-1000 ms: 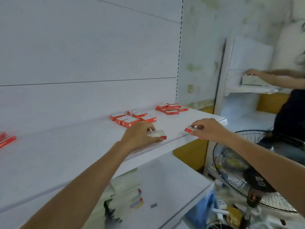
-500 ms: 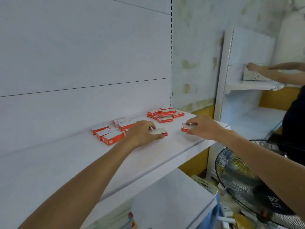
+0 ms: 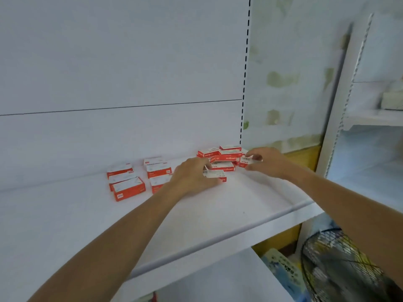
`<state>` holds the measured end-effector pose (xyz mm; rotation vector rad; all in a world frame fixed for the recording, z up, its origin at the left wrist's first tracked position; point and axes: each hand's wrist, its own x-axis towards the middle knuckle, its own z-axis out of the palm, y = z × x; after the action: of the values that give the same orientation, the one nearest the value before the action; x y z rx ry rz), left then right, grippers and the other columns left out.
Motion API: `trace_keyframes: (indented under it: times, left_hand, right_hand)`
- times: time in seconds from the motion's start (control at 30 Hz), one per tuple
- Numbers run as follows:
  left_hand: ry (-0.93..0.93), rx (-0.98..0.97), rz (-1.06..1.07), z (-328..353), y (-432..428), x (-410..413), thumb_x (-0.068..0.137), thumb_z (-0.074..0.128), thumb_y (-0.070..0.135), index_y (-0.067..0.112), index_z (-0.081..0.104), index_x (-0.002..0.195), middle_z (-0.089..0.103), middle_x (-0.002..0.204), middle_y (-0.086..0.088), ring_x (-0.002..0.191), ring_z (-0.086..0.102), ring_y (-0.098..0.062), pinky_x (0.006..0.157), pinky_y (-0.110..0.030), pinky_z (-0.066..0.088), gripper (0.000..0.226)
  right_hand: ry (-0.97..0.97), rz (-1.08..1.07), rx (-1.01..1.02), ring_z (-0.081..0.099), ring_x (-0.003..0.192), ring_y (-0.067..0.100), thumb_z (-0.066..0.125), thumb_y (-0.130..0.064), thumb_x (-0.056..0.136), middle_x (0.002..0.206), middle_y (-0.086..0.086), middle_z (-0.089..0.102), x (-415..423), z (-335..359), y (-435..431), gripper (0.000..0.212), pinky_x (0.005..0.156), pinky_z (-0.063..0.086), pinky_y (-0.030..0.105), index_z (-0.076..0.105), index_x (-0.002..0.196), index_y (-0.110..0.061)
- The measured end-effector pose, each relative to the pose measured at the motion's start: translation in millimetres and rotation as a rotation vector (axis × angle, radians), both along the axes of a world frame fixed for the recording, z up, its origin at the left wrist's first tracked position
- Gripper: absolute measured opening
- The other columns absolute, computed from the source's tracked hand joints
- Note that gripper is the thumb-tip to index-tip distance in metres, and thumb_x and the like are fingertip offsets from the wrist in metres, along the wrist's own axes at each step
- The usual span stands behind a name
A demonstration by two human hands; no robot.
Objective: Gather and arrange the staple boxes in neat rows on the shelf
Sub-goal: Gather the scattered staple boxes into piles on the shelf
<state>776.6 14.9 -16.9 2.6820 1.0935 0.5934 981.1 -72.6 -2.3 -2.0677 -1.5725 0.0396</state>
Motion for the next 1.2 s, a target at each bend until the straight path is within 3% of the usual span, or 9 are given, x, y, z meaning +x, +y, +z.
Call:
trace_keyframes:
  times: [0.1,0.2,0.33,0.5,0.67,0.9,1.2]
  left_hand:
    - [-0.013,0.011,0.075,-1,0,19,0.072,0.065,0.059,0.026,0.057,0.109,0.059,0.118,0.003,0.107,0.054,-0.018,0.081,-0.028,0.039,0.05]
    - [-0.088,0.008,0.125,-1,-1,38,0.07,0.066,0.059,0.027,0.06,0.107,0.062,0.113,0.005,0.102,0.057,-0.017,0.08,-0.028,0.042,0.049]
    - [-0.046,0.016,0.115,-7,-8,58,0.073,0.068,0.051,0.022,0.062,0.106,0.062,0.113,0.001,0.103,0.056,-0.019,0.083,-0.031,0.044,0.044]
    - [-0.022,0.033,0.146,-13,-7,66,0.074,0.069,0.049,0.023,0.064,0.108,0.06,0.117,-0.004,0.105,0.055,-0.021,0.083,-0.032,0.044,0.043]
    - [-0.041,0.025,0.229,-6,-11,54,0.081,0.062,0.046,0.023,0.062,0.11,0.056,0.114,-0.004,0.106,0.053,-0.02,0.086,-0.031,0.041,0.037]
    - [-0.156,0.019,0.429,11,-21,-36,0.083,0.062,0.029,0.019,0.063,0.108,0.06,0.107,-0.002,0.1,0.057,-0.019,0.086,-0.029,0.043,0.026]
    - [-0.122,0.079,0.816,17,-86,-240,0.085,0.06,0.026,0.02,0.062,0.104,0.061,0.104,0.0,0.086,0.052,-0.011,0.086,-0.029,0.045,0.02]
  right_hand:
    - [-0.044,0.078,-0.006,0.055,0.092,0.018,0.073,-0.027,0.076,0.105,0.009,0.064,21,4,19,0.037,0.081,0.04,0.025,0.064,0.111,-0.015]
    - [-0.051,0.143,0.0,0.059,0.097,0.02,0.075,-0.032,0.073,0.104,0.007,0.064,40,6,31,0.037,0.086,0.046,0.029,0.065,0.106,-0.017]
    - [-0.139,0.286,-0.121,0.052,0.089,0.014,0.073,-0.028,0.076,0.093,-0.003,0.058,55,-4,33,0.027,0.068,0.038,0.016,0.065,0.098,-0.015]
    - [-0.147,0.343,-0.117,0.054,0.093,0.016,0.069,-0.026,0.077,0.098,-0.001,0.059,66,-5,40,0.021,0.083,0.043,0.027,0.067,0.097,-0.017]
    - [-0.157,0.362,0.01,0.058,0.09,0.022,0.061,-0.021,0.082,0.095,0.005,0.065,54,1,47,0.016,0.084,0.048,0.038,0.066,0.093,-0.01]
    - [-0.158,0.483,0.093,0.057,0.097,0.022,0.057,-0.019,0.085,0.104,0.005,0.063,-23,15,76,0.023,0.087,0.047,0.035,0.063,0.105,-0.011]
    - [-0.134,0.836,0.133,0.054,0.098,0.02,0.054,-0.019,0.086,0.113,0.004,0.059,-234,33,96,0.036,0.08,0.039,0.028,0.051,0.122,-0.014]
